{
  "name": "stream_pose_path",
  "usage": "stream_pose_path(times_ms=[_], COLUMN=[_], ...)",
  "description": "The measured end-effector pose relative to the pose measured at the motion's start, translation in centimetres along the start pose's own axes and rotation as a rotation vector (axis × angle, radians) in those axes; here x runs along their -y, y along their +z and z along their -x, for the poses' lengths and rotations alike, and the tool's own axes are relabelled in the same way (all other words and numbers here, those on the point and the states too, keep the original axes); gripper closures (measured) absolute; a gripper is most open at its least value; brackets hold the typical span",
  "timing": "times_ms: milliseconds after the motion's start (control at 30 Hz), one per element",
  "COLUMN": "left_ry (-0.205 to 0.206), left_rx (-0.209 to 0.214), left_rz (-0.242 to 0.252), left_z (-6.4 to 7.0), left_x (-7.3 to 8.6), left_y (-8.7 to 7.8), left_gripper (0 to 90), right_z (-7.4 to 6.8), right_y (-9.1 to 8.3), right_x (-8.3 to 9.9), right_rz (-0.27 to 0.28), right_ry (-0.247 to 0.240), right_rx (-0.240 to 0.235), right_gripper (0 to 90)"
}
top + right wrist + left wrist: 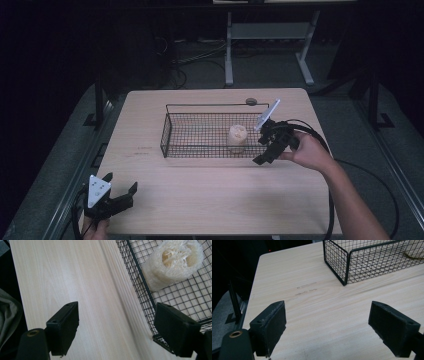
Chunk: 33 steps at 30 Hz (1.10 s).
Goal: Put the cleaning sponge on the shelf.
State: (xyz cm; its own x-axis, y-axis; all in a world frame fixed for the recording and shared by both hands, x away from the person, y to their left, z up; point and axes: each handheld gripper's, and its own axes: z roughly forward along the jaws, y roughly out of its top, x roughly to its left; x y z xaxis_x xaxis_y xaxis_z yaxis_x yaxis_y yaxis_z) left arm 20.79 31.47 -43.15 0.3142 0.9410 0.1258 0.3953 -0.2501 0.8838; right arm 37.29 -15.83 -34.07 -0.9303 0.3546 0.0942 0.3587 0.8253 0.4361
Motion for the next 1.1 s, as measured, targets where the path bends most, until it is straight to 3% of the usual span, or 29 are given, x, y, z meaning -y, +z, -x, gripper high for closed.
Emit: stream_pose_path(times_ms=[1100], left_ry=[0.006], left_rx=[0.002], left_rz=[-0.005], left_z=[0.1], left_x=[0.0], left_y=[0.0], left_gripper=[13.8], right_z=[-1.8], right_y=[1.5], right_x=[4.9], right_rz=[0.010], right_ry=[0.032], right_rx=[-0.022], right_gripper=[19.8])
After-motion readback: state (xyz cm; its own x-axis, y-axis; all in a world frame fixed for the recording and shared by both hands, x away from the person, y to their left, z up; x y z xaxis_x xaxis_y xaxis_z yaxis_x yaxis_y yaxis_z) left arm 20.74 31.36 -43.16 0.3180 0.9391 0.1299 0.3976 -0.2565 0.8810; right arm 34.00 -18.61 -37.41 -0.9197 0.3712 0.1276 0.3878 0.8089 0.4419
